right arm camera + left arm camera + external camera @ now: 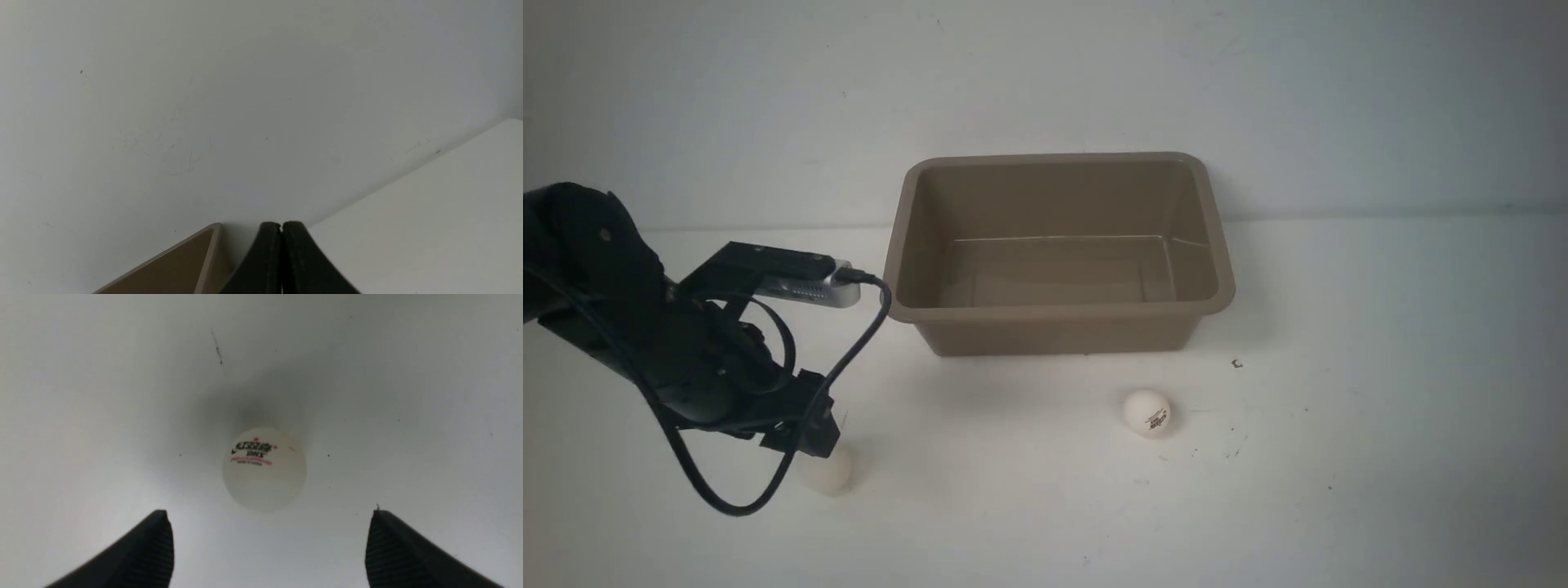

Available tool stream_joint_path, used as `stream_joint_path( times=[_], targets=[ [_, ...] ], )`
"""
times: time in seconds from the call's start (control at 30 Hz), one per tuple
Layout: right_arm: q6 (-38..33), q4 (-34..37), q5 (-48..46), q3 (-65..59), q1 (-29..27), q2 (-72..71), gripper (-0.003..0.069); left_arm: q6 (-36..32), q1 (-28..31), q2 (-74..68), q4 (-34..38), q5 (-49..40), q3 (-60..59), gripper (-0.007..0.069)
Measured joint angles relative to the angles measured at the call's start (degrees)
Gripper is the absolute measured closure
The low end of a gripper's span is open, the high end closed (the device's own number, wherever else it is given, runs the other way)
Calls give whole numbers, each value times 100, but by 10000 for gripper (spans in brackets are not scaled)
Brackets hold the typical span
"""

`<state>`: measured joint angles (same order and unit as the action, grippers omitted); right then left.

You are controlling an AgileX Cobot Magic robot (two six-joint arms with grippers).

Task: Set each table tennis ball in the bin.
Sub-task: Use the left arm to clamp the table tennis ball closest to it

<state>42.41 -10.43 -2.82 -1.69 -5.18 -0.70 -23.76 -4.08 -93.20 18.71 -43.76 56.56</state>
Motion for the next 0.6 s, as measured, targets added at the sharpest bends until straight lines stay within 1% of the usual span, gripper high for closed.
stream_joint_path(
  times=[0.4,0.6],
  targets=[
    [0,0,0,0,0,0,672,0,-58,-571,19,272,67,59],
    [0,0,0,0,0,0,672,-4,-58,-876,156,428,76,59]
  ],
)
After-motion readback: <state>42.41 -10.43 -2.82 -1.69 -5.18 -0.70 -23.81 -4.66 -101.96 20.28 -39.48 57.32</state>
